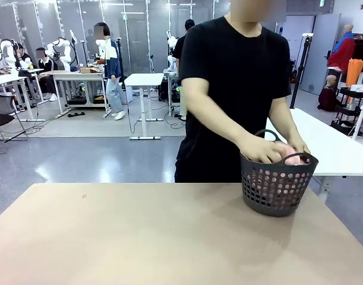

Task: Fold the towel.
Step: Grab the top end of the 100 cm Hotel Towel extended by the human.

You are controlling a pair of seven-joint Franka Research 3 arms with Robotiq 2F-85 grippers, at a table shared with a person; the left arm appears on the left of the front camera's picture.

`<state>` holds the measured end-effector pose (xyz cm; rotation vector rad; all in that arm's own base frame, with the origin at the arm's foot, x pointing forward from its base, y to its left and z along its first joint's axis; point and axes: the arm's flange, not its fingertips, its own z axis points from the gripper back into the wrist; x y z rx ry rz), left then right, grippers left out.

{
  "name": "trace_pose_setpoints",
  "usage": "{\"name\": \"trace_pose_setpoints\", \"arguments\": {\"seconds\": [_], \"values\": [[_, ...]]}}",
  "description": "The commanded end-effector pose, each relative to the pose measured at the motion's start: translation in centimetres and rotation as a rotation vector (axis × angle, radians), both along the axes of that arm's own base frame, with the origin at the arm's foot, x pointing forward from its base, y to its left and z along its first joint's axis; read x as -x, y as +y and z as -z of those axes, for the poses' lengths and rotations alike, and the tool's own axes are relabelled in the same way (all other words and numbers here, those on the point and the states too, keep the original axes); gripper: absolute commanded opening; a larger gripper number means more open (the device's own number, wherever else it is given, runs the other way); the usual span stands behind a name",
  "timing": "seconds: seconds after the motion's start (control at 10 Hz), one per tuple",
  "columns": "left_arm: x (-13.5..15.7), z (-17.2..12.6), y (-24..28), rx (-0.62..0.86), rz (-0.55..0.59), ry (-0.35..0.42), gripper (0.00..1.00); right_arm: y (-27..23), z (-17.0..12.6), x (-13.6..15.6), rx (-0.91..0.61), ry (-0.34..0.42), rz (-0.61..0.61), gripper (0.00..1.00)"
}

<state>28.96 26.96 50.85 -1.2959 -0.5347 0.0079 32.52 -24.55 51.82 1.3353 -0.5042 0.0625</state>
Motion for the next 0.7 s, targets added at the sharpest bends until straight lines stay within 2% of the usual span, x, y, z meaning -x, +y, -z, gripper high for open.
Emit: {"name": "trace_pose_setpoints", "arguments": {"seconds": [0.0, 0.6], "values": [[-0.02, -0.05, 0.19, 0.008, 0.011, -0.025, 1.0, 0.0, -0.33, -0.05, -0.005, -0.02, 0.0, 1.0], [-0.02, -0.05, 0.19, 0.008, 0.011, -0.025, 1.0, 0.0, -0.33, -0.05, -0.005, -0.02, 0.0, 1.0]]}}
